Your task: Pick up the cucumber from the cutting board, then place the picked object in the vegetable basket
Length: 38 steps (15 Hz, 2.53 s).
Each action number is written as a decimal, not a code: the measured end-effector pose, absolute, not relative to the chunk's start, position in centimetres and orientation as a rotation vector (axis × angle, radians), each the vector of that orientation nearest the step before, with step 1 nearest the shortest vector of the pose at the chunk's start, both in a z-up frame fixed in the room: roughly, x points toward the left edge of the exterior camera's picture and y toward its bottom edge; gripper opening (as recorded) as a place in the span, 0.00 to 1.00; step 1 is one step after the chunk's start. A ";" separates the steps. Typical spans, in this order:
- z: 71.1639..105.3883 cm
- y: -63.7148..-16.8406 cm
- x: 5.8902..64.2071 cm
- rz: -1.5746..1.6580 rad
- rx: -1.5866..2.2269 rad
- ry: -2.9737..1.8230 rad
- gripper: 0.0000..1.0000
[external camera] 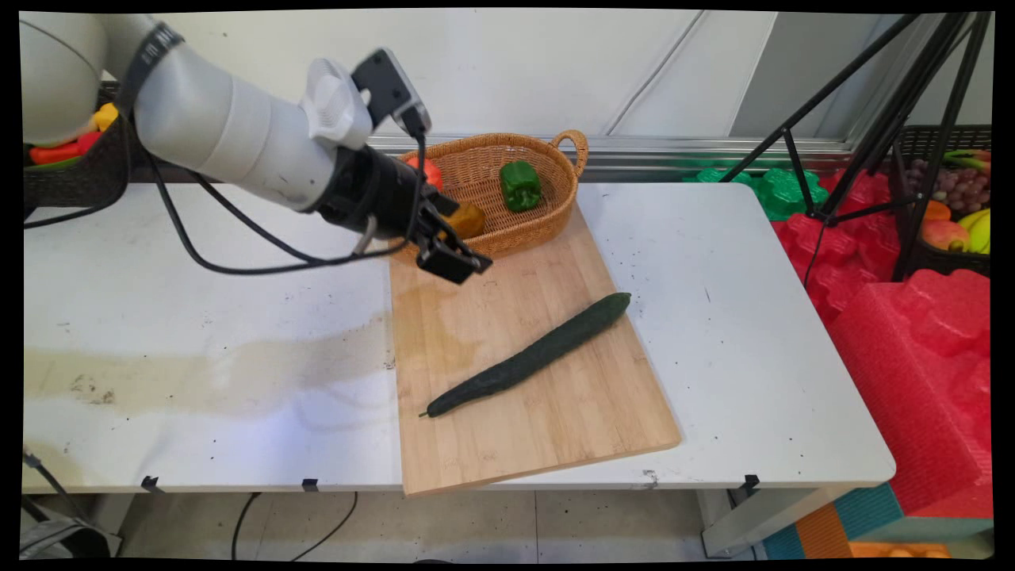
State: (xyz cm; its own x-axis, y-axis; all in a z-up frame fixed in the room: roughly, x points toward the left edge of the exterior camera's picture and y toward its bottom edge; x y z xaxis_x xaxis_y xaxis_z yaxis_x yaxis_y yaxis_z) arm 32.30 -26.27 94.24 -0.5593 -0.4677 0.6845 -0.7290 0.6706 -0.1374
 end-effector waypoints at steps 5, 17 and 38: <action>92.6 -27.2 28.8 0.511 0.905 -2.343 1.00; 85.4 -33.1 22.5 0.383 0.890 -2.513 1.00; 80.2 -34.9 19.2 0.288 0.926 -2.558 0.00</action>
